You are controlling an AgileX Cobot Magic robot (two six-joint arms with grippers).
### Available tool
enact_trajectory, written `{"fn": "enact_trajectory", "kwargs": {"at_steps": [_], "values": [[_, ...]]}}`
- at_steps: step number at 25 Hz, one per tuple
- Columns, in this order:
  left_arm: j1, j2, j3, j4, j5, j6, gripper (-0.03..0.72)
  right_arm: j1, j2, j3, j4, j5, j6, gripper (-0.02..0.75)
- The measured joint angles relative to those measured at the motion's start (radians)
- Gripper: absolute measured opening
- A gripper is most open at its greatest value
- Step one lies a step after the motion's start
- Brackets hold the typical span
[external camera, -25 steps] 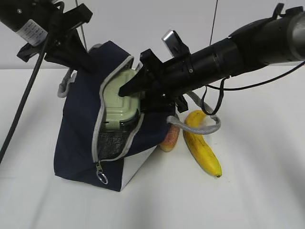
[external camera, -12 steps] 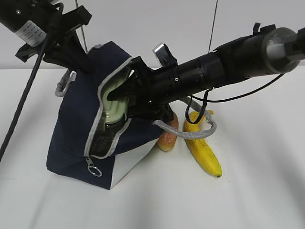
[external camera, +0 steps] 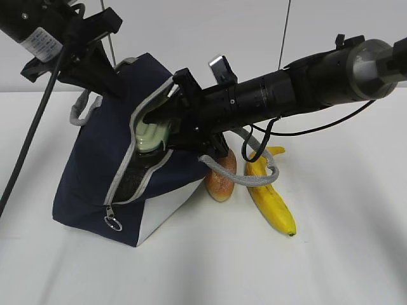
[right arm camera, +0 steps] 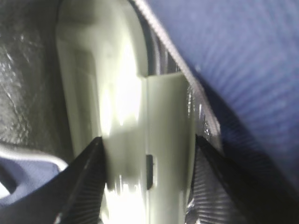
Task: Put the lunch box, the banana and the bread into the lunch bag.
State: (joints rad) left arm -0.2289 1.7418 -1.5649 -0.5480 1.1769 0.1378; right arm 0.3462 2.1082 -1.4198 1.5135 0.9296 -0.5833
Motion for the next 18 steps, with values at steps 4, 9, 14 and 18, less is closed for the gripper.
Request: {"fn": "enact_trajectory", "kwargs": {"at_steps": [4, 9, 14, 18], "values": [[0.000, 0.000, 0.000, 0.000, 0.003, 0.000, 0.001, 0.000, 0.000, 0.000, -0.043, -0.069, 0.000, 0.386], [0.000, 0.000, 0.000, -0.002, 0.006, 0.000, 0.001, 0.000, 0.025, 0.000, -0.063, -0.112, 0.000, 0.386], [0.000, 0.000, 0.000, -0.003, 0.008, 0.001, 0.001, 0.000, 0.078, -0.004, -0.063, -0.112, -0.002, 0.386], [0.000, 0.000, 0.000, -0.003, 0.008, 0.001, 0.001, 0.000, 0.093, -0.009, -0.060, -0.106, -0.003, 0.386]]}}
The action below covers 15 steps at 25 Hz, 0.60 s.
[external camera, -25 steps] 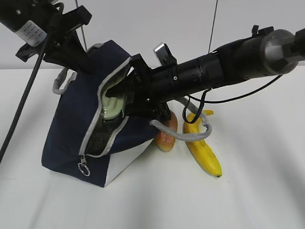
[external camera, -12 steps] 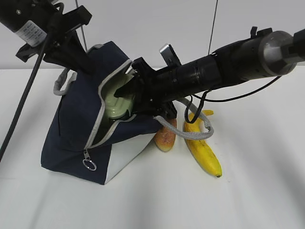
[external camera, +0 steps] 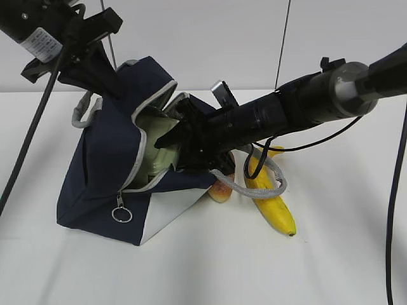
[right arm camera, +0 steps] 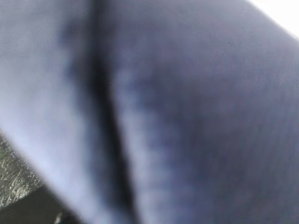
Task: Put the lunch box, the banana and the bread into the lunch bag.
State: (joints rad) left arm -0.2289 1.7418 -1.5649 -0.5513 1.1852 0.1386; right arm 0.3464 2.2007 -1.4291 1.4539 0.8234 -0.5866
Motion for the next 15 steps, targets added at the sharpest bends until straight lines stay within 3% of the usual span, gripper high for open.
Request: {"fn": "enact_trajectory", "kwargs": {"at_steps": [6, 11, 15], "values": [[0.000, 0.000, 0.000, 0.000, 0.007, 0.000, 0.001, 0.000, 0.008, -0.003, 0.000, 0.005, 0.000, 0.407], [0.000, 0.000, 0.000, 0.002, 0.017, 0.000, 0.001, 0.000, 0.008, -0.008, 0.014, 0.042, -0.002, 0.554], [0.000, 0.000, 0.000, 0.005, 0.022, 0.000, 0.001, -0.002, 0.008, -0.008, 0.023, 0.089, -0.005, 0.580]]}}
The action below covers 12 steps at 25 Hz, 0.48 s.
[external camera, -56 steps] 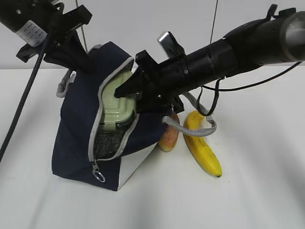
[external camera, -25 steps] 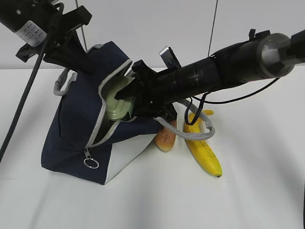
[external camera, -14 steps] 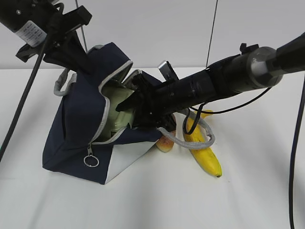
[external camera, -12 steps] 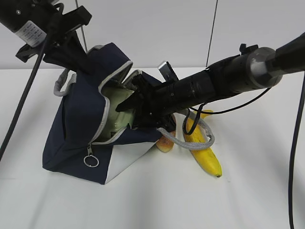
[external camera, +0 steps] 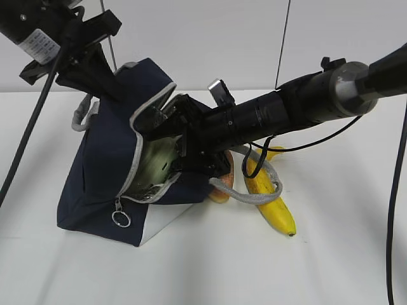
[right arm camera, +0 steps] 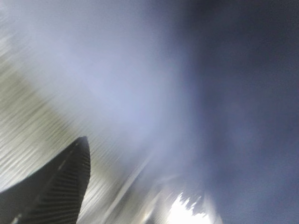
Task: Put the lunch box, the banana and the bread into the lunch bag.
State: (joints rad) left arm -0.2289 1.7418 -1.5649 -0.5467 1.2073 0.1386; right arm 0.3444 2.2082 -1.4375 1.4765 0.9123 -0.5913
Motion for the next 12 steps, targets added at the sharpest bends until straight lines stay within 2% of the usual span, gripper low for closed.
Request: {"fn": "enact_trajectory", "kwargs": {"at_steps": [4, 8, 12], "values": [[0.000, 0.000, 0.000, 0.002, 0.002, 0.000, 0.001, -0.006, 0.000, -0.002, 0.000, 0.060, 0.000, 0.580], [0.000, 0.000, 0.000, 0.010, 0.005, 0.002, 0.001, -0.018, 0.002, -0.040, -0.009, 0.186, -0.004, 0.580], [0.000, 0.000, 0.000, 0.052, 0.011, 0.003, 0.000, -0.019, 0.002, -0.098, -0.016, 0.247, -0.004, 0.580]]}}
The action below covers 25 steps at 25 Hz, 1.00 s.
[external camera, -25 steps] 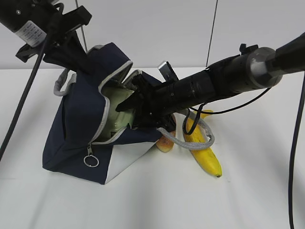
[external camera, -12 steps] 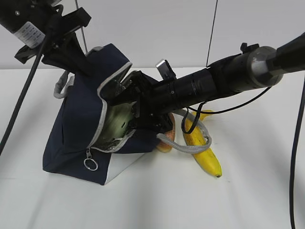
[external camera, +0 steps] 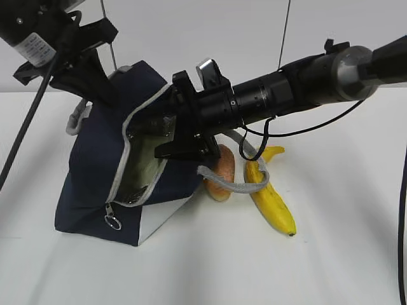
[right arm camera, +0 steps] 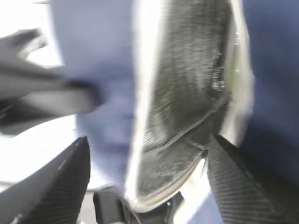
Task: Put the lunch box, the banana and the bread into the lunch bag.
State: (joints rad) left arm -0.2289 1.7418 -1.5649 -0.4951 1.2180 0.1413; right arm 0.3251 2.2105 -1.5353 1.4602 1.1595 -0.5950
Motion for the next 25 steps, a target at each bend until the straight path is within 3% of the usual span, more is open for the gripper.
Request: {"fn": "enact_trajectory", "kwargs": {"at_steps": [10, 15, 19, 25], "values": [[0.000, 0.000, 0.000, 0.102, 0.008, 0.000, 0.000, 0.000, -0.139, -0.008, -0.100, 0.013, -0.031, 0.580], [0.000, 0.000, 0.000, 0.110, 0.008, 0.000, 0.000, 0.000, -0.264, -0.008, -0.222, 0.022, -0.038, 0.580], [0.000, 0.000, 0.000, 0.117, 0.008, 0.000, 0.000, 0.000, -0.366, -0.008, -0.448, 0.034, 0.042, 0.580], [0.000, 0.000, 0.000, 0.120, 0.008, 0.000, 0.000, 0.000, -0.454, -0.008, -0.884, 0.030, 0.289, 0.580]]}}
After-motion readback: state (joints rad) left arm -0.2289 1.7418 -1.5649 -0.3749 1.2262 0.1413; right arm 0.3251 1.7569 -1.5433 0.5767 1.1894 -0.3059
